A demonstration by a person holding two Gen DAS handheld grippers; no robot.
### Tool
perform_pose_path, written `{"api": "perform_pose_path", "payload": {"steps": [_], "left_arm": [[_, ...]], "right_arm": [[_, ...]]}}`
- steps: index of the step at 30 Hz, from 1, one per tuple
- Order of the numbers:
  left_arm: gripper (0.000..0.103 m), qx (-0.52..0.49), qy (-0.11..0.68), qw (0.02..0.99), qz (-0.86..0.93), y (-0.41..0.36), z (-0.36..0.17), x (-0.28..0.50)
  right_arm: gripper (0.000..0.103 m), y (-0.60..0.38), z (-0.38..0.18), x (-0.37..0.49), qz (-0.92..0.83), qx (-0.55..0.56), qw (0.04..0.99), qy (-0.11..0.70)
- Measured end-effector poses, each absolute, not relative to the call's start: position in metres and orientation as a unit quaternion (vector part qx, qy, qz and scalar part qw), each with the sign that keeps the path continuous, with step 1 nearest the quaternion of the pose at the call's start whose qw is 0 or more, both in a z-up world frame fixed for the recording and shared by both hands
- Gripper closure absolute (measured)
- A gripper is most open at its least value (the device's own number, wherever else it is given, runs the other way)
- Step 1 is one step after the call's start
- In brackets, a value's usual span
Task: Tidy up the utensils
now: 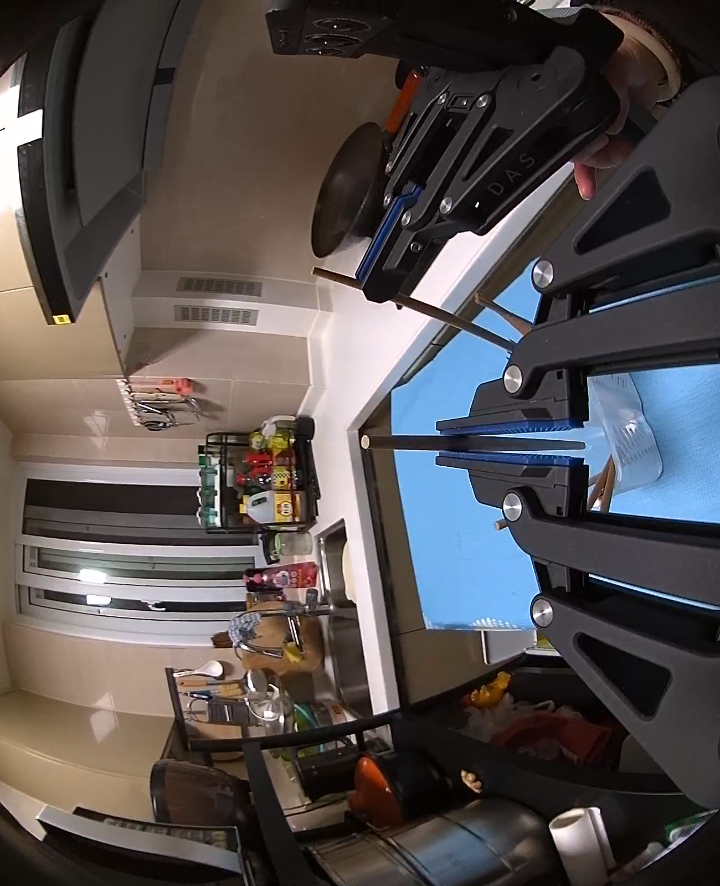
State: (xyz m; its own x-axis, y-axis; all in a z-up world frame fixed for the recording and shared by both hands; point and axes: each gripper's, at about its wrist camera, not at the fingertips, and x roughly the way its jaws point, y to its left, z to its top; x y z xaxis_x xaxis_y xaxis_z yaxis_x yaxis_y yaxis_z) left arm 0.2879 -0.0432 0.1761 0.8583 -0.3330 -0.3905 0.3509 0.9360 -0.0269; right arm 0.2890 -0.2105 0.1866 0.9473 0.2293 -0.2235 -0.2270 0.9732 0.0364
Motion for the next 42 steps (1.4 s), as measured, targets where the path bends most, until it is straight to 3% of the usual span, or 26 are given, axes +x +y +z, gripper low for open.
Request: {"api": "perform_pose_path", "payload": {"steps": [21, 23, 24, 25, 26, 27, 28, 30, 37, 42], "left_arm": [[0.097, 0.022, 0.238, 0.958, -0.161, -0.050, 0.137, 0.326], [0.097, 0.026, 0.246, 0.955, -0.162, -0.051, 0.131, 0.328], [0.097, 0.031, 0.252, 0.954, -0.160, -0.052, 0.126, 0.328], [0.095, 0.033, 0.255, 0.954, -0.156, -0.052, 0.123, 0.327], [0.076, 0.032, 0.254, 0.955, -0.148, -0.050, 0.119, 0.325], [0.038, 0.028, 0.248, 0.959, -0.134, -0.047, 0.117, 0.320], [0.020, 0.023, 0.233, 0.966, -0.108, -0.042, 0.115, 0.313], [0.015, 0.015, 0.214, 0.973, -0.085, -0.034, 0.111, 0.302], [0.013, 0.025, 0.230, 0.970, -0.071, -0.033, 0.094, 0.283], [0.011, 0.009, 0.232, 0.971, -0.061, -0.027, 0.087, 0.265]], "right_arm": [[0.098, -0.210, 0.163, 0.309, 0.121, 0.007, 0.986, 0.116], [0.094, -0.208, 0.154, 0.311, 0.122, -0.001, 0.983, 0.134], [0.081, -0.207, 0.150, 0.311, 0.120, -0.008, 0.982, 0.143], [0.063, -0.207, 0.144, 0.310, 0.113, -0.014, 0.982, 0.152], [0.056, -0.208, 0.140, 0.308, 0.111, -0.014, 0.982, 0.154], [0.050, -0.211, 0.132, 0.304, 0.107, -0.011, 0.982, 0.158], [0.044, -0.214, 0.126, 0.301, 0.103, -0.009, 0.981, 0.162], [0.039, -0.219, 0.113, 0.295, 0.097, 0.000, 0.979, 0.177], [0.019, -0.226, 0.094, 0.266, 0.080, 0.013, 0.979, 0.189], [0.011, -0.227, 0.086, 0.243, 0.060, 0.029, 0.980, 0.188]]}}
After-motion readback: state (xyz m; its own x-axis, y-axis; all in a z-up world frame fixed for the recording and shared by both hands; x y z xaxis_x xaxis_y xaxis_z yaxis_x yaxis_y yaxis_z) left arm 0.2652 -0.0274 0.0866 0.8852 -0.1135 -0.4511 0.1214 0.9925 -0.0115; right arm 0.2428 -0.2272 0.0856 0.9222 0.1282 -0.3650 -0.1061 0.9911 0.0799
